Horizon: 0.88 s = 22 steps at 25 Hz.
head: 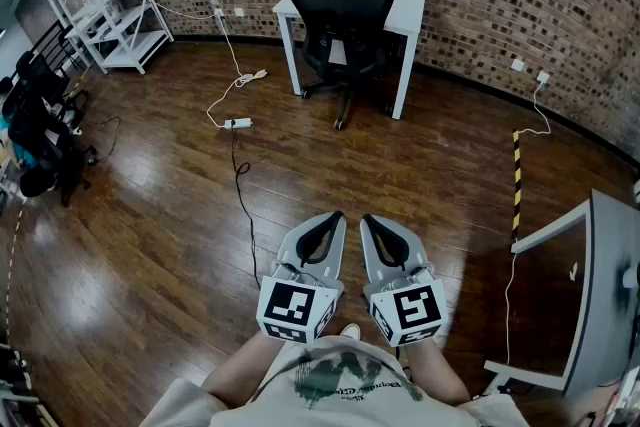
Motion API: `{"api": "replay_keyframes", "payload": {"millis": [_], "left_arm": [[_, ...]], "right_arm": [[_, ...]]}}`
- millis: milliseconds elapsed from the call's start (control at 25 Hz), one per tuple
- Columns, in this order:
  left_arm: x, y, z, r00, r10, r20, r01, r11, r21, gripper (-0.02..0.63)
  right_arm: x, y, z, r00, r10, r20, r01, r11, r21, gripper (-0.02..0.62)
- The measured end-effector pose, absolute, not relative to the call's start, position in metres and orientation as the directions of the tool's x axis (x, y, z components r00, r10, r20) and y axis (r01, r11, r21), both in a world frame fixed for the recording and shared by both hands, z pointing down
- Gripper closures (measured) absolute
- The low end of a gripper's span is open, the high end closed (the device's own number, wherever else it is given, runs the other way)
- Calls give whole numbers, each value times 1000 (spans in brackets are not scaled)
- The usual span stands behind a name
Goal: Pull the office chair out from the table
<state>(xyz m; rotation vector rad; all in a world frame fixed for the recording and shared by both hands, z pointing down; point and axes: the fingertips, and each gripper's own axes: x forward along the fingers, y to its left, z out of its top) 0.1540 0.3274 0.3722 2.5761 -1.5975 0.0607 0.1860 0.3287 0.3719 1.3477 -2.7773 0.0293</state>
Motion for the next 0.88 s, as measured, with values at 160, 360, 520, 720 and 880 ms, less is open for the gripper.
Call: {"api": "replay_keyframes", "payload": {"millis": [160,360,520,720,880], "left_arm": [[150,314,374,422,-902,92,-905,-413,103,597],[144,285,379,409,-908,95,-910,-397,121,597],[142,248,383,422,-903,83,-903,-410,129,597],[133,194,384,447,-892,69,-890,-435,137,597],[116,148,380,465,-882,78,-879,-451,152,597]], "right_arm": [[192,315,376,-617,-784,61,-786,618,-3,592],[192,288,379,-616,-784,71,-786,618,11,592],[188,254,381,-608,-790,76,-791,611,29,592],[179,201,387,-581,-809,93,-809,586,48,592],[160,156,381,-566,-819,98,-818,572,52,592]]}}
